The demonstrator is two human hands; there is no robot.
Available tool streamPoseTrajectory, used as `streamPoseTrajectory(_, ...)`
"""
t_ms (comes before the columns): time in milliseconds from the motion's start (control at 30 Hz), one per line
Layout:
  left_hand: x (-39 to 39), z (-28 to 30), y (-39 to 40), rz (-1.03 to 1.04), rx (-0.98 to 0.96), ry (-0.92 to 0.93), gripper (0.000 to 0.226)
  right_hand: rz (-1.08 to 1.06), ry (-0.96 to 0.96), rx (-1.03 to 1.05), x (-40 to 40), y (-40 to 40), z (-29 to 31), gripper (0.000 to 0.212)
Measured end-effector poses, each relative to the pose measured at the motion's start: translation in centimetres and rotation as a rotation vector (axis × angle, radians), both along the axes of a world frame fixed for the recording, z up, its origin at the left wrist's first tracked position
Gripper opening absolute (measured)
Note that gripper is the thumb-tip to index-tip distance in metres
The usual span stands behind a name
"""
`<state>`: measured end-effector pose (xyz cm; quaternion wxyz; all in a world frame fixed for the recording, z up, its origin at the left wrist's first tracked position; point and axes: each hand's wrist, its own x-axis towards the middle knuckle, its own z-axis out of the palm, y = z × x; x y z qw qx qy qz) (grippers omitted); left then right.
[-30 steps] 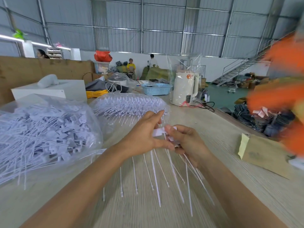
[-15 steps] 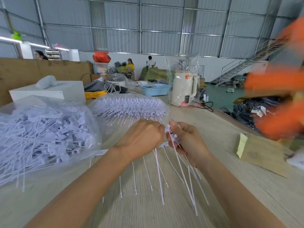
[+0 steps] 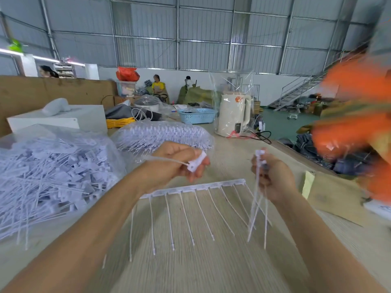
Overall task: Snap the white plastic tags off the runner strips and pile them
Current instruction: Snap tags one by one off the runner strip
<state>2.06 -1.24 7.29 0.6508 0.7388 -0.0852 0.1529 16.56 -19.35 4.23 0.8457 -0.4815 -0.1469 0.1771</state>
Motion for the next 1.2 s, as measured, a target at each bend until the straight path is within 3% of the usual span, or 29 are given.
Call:
streamPoseTrajectory(100, 0.9, -0.6, 0.3, 0.186, -0.003, -0.05, 0.02, 0.162, 0.206, 0.169, 0.9, -0.6, 0.0, 0.025)
streamPoseTrajectory(233, 1.8, -2.1, -0.7, 0.297, 0.355, -0.084, 0.023, 0.388, 0.167, 0.071, -2.2, 2.8, 0.0, 0.022)
streamPoseTrajectory(300, 2.0, -2.2, -1.4, 0.331, 0.418, -0.189, 0.026, 0.414, 0.094, 0.024, -3.5, 3.8, 0.1, 0.016)
streamPoseTrajectory(367, 2.2, -2.4, -2.1, 0.386, 0.381, -0.258, 0.028, 0.446, 0.05, 0.035, -4.5, 4.2, 0.0, 0.023)
streamPoseTrajectory(567, 2.4, -3.0, -2.8, 0.477, 0.178, -0.271, 0.038, 0.547, 0.188, 0.229, -5.6, 4.9, 0.0, 0.034)
streamPoseTrajectory(733, 2.4, -3.1, -2.6, 0.496, 0.28, -0.215, 0.049, 0.377, 0.049, 0.086, -5.6, 4.7, -0.2, 0.013)
streamPoseTrajectory(800, 2.6, -3.2, -2.5, 0.546, 0.25, -0.185, 0.06, 0.297, 0.014, 0.09, -5.7, 4.8, -0.3, 0.018)
streamPoseTrajectory(900, 2.8, -3.4, -2.7, 0.527, 0.107, -0.06, 0.07, 0.22, 0.028, 0.142, -6.1, 5.2, -0.4, 0.017)
streamPoseTrajectory(1100, 2.7, -3.4, -4.6, 0.224, -0.365, 0.136, 0.059, -0.028, 0.05, 0.206, -5.4, 4.6, -0.1, 0.011)
streamPoseTrajectory(1133, 2.7, -3.6, -5.3, 0.207, -0.293, 0.169, 0.057, -0.074, 0.031, 0.193, -5.3, 4.5, -0.2, 0.01)
streamPoseTrajectory(1200, 2.5, -4.7, -6.9, 0.231, 0.027, 0.168, 0.058, -0.132, 0.003, 0.2, -5.2, 4.5, -0.4, 0.009)
